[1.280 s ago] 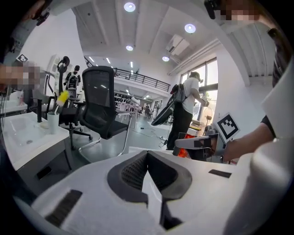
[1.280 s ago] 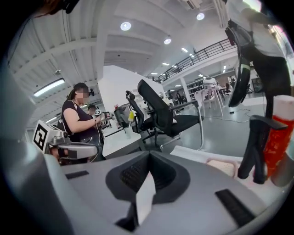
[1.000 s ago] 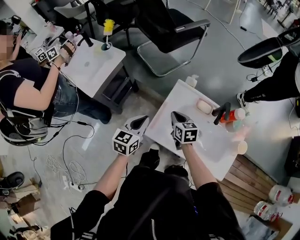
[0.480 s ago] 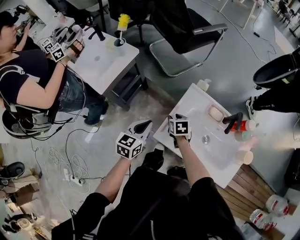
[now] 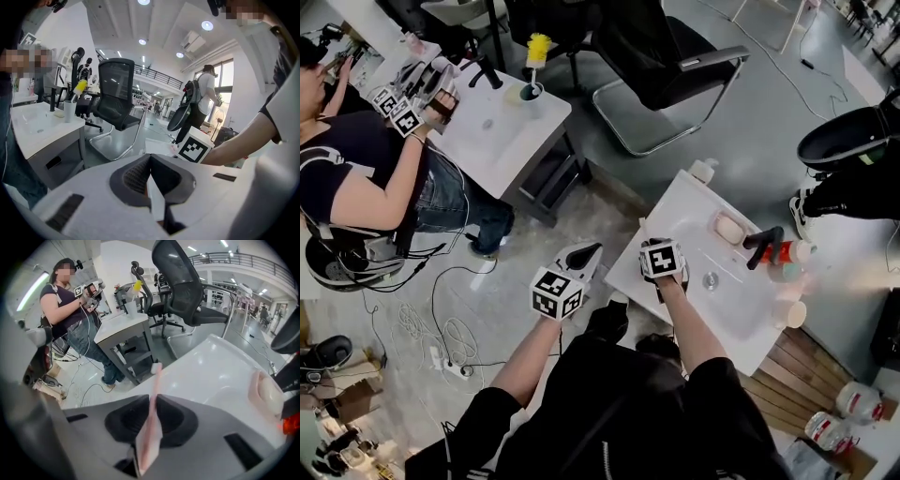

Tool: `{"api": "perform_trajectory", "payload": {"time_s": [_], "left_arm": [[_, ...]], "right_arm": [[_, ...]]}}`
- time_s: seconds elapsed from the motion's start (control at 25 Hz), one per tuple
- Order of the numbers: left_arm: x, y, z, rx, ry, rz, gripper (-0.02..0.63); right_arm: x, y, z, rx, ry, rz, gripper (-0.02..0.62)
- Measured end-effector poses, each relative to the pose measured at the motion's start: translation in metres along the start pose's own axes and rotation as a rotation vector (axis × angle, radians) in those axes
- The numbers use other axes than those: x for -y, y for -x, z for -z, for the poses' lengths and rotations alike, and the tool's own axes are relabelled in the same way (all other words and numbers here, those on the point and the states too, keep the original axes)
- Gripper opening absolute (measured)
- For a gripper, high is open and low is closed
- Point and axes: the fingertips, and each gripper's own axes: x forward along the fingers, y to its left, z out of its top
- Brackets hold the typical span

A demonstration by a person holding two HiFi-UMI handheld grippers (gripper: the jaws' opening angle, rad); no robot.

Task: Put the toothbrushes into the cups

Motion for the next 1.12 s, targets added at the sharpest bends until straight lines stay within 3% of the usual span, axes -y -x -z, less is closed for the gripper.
{"api": "perform_trajectory", "payload": {"time_s": [0.2, 0.4, 0.8, 1.12], "left_arm": [[0.008, -0.012, -0.003, -0.004, -0.014, 0.032, 0.000], [0.019, -0.021, -0.008, -0.009, -0.034, 0.061, 0.000], [0.061, -0.058, -0.035, 0.006, -0.090, 0.155, 0.000], [0.137, -0.094, -0.047, -0.009, -0.157, 0.256, 0.000]], "right_arm": [[0.006, 0.003, 0.009, -0.009, -0.067, -0.035, 0.051], [0.006, 0.013, 0.006, 0.062, -0.155, -0.094, 0.051], [0.043, 0.099, -0.021, 0.346, -0.166, -0.087, 0.051], [0.083, 0.187, 0.014, 0.550, -0.167, -0.058, 0.051]]}}
